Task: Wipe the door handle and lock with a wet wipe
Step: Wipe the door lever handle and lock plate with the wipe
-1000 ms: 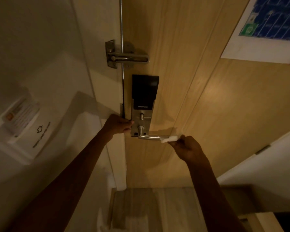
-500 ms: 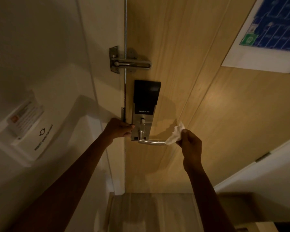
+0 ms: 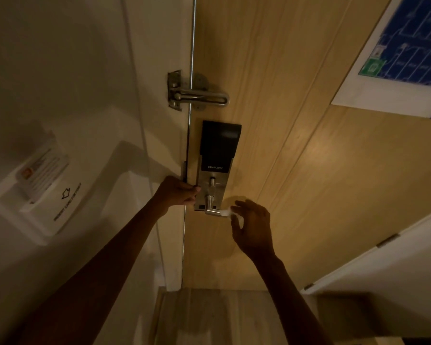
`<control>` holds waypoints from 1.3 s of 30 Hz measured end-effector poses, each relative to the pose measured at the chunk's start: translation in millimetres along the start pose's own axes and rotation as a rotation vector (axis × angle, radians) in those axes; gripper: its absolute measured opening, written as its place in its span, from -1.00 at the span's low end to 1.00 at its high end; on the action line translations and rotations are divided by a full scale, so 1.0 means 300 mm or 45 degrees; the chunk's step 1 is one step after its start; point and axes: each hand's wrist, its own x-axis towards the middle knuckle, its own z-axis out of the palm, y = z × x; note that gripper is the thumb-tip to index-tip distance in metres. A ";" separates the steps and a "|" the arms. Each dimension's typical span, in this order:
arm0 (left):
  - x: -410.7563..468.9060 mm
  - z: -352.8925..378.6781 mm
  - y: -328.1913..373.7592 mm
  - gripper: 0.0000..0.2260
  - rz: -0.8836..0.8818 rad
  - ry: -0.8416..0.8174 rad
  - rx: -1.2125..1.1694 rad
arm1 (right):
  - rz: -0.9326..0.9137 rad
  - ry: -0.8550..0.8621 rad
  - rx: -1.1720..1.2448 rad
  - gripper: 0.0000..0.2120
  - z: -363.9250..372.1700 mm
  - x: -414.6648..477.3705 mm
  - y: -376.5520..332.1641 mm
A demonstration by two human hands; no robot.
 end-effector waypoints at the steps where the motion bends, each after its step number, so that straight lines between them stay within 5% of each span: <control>1: -0.003 0.002 0.001 -0.81 0.008 0.002 0.007 | -0.023 -0.028 -0.003 -0.81 -0.004 -0.008 -0.006; 4: 0.001 0.005 0.002 -0.76 0.008 -0.001 0.010 | 0.058 -0.102 0.045 -0.73 -0.010 0.012 0.010; 10: -0.005 0.005 0.007 -0.81 0.010 0.004 0.018 | 0.153 -0.085 0.391 -0.91 -0.094 0.044 0.058; 13: -0.003 0.002 0.007 -0.90 0.023 0.000 0.044 | 0.234 -0.073 0.387 -0.92 -0.108 0.042 0.100; 20: -0.009 -0.001 0.005 -0.85 -0.038 -0.012 -0.031 | -0.040 -0.225 0.359 -0.81 -0.049 0.045 0.003; 28: -0.010 0.002 0.008 -0.78 0.008 -0.024 0.014 | 0.210 -0.148 0.230 -0.90 -0.128 0.018 0.227; 33: -0.003 0.003 -0.002 -0.77 0.029 -0.033 0.057 | 0.819 0.126 0.952 -0.84 -0.124 -0.005 0.217; 39: 0.000 0.007 -0.011 -0.71 -0.001 -0.025 0.035 | 0.904 0.195 1.246 -0.81 -0.042 0.031 0.071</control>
